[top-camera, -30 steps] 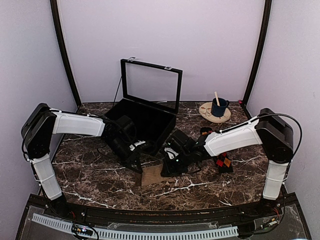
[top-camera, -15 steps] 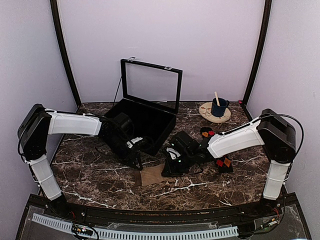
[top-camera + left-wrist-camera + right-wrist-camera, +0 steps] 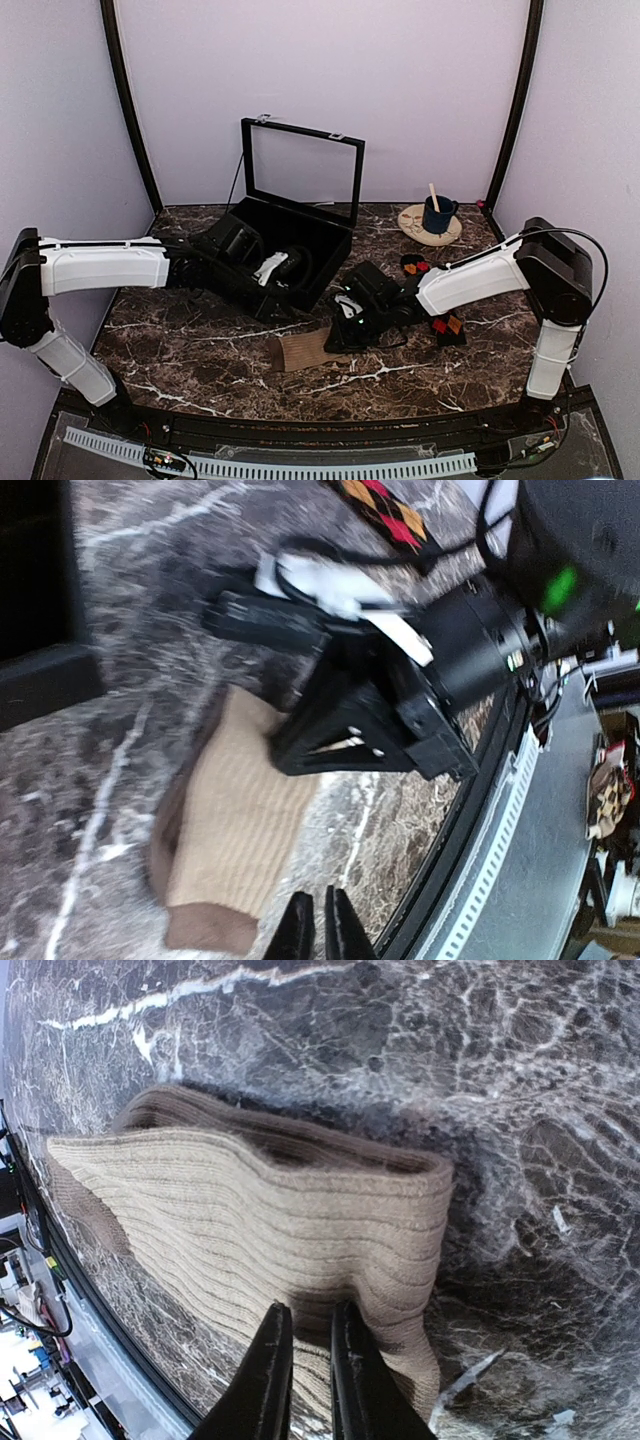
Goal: Roll the socks
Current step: Adjust the sock at the center of the board.
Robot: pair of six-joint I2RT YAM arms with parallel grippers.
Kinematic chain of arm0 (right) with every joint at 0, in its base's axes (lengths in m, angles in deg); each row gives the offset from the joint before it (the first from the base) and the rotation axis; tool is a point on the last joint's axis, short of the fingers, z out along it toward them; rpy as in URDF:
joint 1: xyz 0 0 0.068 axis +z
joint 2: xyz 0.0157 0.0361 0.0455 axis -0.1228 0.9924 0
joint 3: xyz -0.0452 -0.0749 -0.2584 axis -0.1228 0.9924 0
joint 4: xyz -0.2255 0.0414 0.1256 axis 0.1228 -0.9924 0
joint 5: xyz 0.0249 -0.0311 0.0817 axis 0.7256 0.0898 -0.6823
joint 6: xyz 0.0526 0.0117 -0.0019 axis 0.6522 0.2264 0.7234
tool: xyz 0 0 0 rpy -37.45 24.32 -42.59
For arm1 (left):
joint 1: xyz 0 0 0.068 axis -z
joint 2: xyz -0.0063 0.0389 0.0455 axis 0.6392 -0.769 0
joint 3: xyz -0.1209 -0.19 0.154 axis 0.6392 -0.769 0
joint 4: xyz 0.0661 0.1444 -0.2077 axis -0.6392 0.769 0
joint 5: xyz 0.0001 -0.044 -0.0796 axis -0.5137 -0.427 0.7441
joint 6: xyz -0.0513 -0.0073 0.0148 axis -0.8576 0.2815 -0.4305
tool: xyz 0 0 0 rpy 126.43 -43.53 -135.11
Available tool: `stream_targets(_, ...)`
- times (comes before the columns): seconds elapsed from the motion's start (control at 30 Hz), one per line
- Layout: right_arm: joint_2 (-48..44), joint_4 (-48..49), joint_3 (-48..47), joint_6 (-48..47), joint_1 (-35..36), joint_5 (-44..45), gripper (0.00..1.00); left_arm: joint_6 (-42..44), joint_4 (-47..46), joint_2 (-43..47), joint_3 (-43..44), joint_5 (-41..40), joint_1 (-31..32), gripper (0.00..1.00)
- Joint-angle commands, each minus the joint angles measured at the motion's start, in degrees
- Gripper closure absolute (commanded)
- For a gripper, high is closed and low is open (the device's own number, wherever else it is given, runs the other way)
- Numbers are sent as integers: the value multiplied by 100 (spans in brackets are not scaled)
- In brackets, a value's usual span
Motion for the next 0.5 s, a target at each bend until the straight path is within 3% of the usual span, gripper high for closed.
stream_targets(0.0,36,-156,193,120,-58,42,85,-324,-548,-359,-318,-150,383,95)
stream_targets(0.1,26,-93,251,133,-57,27,85,-500,-884,-548,-465,-404,500,100)
stream_targets(0.47,-51,108,457,374,-74,-128,85,-754,-1260,-1142,-655,-1284,502,100)
